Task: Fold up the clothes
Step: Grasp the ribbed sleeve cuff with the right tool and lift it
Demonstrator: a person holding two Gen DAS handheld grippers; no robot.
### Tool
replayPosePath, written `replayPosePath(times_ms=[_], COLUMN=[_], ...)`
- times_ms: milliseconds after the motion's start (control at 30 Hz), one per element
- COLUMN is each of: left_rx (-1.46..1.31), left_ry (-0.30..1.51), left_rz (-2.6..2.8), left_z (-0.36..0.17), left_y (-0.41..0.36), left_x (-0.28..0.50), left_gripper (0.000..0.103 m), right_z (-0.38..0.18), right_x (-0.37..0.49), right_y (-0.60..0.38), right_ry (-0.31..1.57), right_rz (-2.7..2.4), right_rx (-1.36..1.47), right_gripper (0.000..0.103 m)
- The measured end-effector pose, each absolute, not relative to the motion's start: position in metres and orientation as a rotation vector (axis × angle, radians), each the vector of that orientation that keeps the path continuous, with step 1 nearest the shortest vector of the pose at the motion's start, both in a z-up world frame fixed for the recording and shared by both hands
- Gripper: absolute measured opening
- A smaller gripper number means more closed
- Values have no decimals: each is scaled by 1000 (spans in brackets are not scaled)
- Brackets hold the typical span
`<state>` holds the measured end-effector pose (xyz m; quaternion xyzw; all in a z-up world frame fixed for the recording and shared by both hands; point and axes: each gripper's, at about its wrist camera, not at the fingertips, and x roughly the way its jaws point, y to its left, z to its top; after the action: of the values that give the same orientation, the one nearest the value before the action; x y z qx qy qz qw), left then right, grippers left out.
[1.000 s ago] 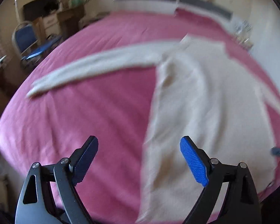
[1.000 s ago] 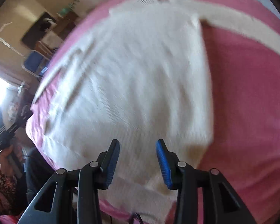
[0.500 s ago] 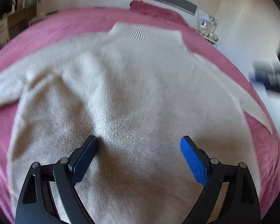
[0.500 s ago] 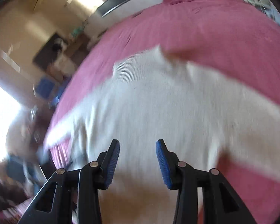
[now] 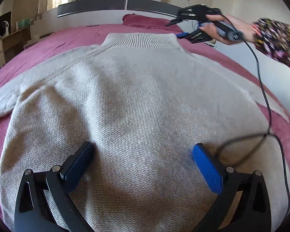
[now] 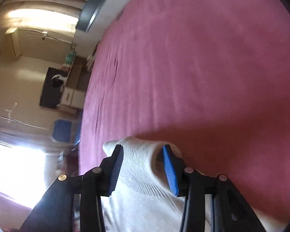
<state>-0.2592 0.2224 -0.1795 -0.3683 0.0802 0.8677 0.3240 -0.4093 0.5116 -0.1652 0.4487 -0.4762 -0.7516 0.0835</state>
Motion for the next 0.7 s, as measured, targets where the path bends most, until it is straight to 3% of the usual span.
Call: replayPosePath(times_ms=[200, 367, 500, 600, 700], left_rx=[-955, -952, -953, -952, -952], left_ry=[158, 161, 162, 160, 161], left_rz=[2266, 2273, 2273, 2272, 2273], left_z=[-183, -181, -184, -184, -183], left_y=[222, 221, 223, 224, 227], left_x=[-262, -259, -259, -259, -259], left_gripper=[103, 103, 103, 103, 103], right_z=[-219, -229, -186, -135, -134], right_x=[-444, -452, -454, -432, -425], right_y=[493, 481, 474, 470, 484], right_ry=[-1495, -1577, -1449, -1203, -1143], right_rz=[-1867, -1795, -2074, -2223, -2412], right_rx=[1613, 1507, 1198, 799, 950], right_gripper=[44, 44, 46, 47, 47])
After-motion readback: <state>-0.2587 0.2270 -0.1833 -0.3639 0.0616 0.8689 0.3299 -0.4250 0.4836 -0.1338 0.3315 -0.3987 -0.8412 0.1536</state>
